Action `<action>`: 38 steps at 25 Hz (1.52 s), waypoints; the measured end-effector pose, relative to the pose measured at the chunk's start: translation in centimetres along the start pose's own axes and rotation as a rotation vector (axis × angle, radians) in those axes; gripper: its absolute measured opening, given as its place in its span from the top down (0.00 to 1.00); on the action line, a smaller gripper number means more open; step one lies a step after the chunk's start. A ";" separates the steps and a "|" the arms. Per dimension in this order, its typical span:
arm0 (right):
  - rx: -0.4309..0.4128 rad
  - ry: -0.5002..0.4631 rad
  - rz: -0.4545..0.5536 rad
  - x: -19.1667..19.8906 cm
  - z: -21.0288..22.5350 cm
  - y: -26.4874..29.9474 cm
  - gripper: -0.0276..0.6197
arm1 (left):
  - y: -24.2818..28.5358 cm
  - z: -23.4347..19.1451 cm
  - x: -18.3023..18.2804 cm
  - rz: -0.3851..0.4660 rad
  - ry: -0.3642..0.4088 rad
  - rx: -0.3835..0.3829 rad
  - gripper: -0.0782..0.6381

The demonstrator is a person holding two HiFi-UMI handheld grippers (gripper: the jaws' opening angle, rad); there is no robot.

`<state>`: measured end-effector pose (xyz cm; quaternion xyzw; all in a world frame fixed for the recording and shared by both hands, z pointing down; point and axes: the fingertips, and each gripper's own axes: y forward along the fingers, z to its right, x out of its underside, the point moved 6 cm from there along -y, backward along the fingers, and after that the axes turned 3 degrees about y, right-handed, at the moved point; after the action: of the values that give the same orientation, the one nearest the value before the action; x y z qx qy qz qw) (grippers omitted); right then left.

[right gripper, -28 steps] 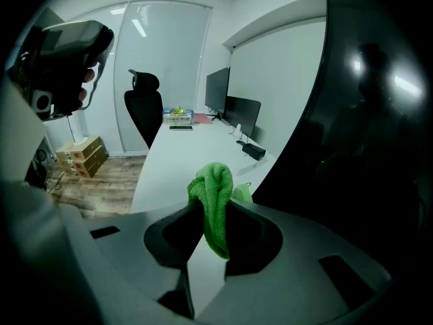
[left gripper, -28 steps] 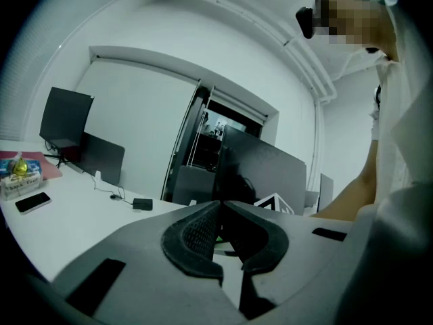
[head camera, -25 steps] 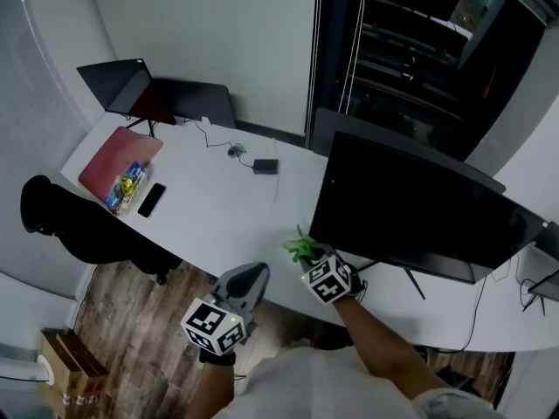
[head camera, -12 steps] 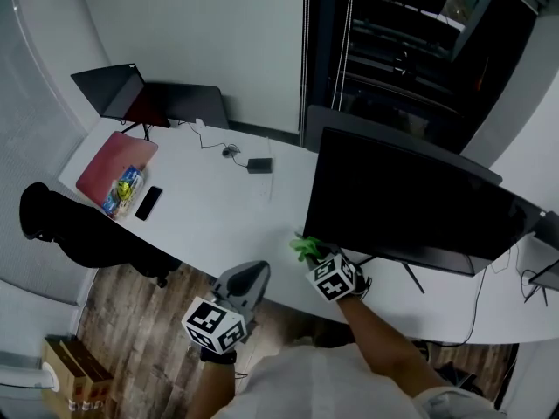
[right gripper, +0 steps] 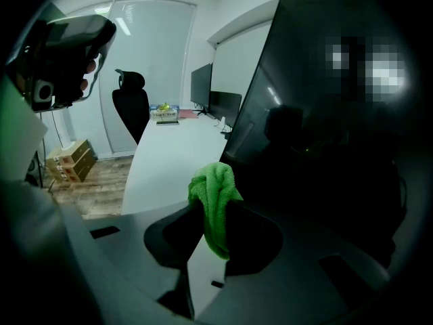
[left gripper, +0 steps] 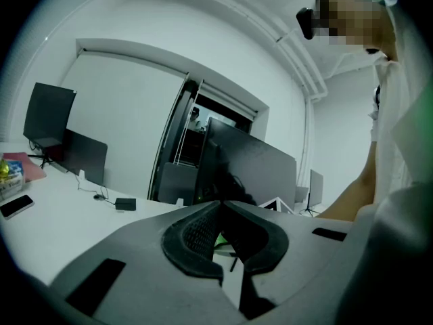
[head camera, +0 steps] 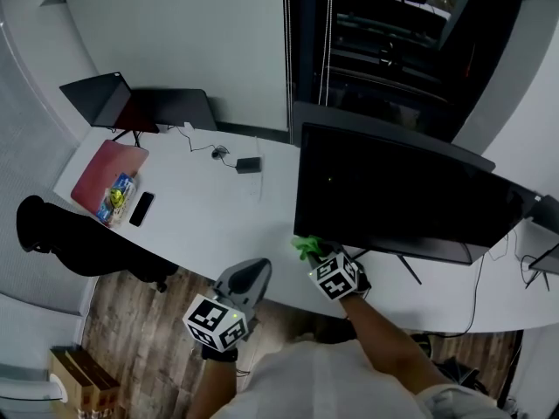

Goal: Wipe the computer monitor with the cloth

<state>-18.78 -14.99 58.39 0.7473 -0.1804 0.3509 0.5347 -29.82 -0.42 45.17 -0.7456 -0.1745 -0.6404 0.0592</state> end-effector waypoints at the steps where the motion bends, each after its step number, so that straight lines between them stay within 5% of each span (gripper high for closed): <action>1: 0.004 0.004 0.002 0.2 0.1 -0.2 0.85 | 0.2 0.1 0.0 -0.003 0.001 0.005 0.86; 38: 0.101 0.152 -0.016 11.6 8.9 -10.2 0.85 | 13.0 10.1 0.0 -0.065 0.032 0.212 0.86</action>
<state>-1.29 -18.33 58.20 0.7460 -0.1153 0.4110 0.5112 -16.04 -9.41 45.23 -0.7188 -0.2642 -0.6318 0.1197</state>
